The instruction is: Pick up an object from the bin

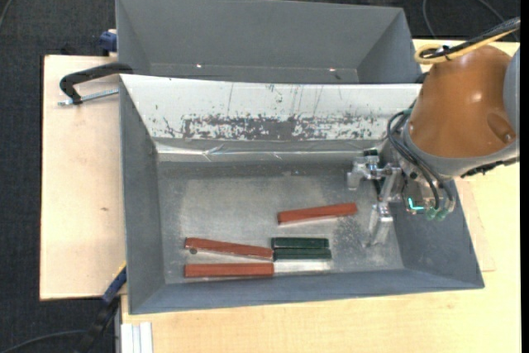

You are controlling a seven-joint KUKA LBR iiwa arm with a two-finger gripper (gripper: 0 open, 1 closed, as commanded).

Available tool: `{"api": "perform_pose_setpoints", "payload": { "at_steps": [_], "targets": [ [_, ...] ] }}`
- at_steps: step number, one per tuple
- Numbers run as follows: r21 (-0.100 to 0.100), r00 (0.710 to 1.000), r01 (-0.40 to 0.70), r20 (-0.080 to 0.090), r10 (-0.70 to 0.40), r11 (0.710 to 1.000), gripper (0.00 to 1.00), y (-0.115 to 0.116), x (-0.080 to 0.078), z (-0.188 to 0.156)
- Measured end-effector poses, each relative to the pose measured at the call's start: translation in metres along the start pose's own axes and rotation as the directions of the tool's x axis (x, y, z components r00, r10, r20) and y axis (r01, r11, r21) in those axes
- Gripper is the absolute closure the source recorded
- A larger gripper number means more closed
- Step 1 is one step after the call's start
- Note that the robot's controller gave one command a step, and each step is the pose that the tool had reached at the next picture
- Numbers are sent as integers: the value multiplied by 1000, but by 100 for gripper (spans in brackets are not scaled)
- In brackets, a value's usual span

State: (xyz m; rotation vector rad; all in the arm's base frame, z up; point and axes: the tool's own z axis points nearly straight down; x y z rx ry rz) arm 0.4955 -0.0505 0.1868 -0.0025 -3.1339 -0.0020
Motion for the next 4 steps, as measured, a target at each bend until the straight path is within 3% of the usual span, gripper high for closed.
{"api": "perform_pose_setpoints", "payload": {
  "at_steps": [1, 2, 3, 4],
  "targets": [
    [0, 985, 172, 3, -172, 985, 0, 61, -43, 119],
    [2, 985, 170, 11, -170, 985, 100, 60, -45, 114],
    [7, 937, 349, 18, -349, 937, 100, 43, -26, 22],
    [8, 940, 340, 20, -340, 940, 100, 48, -9, -55]
  ]
}}
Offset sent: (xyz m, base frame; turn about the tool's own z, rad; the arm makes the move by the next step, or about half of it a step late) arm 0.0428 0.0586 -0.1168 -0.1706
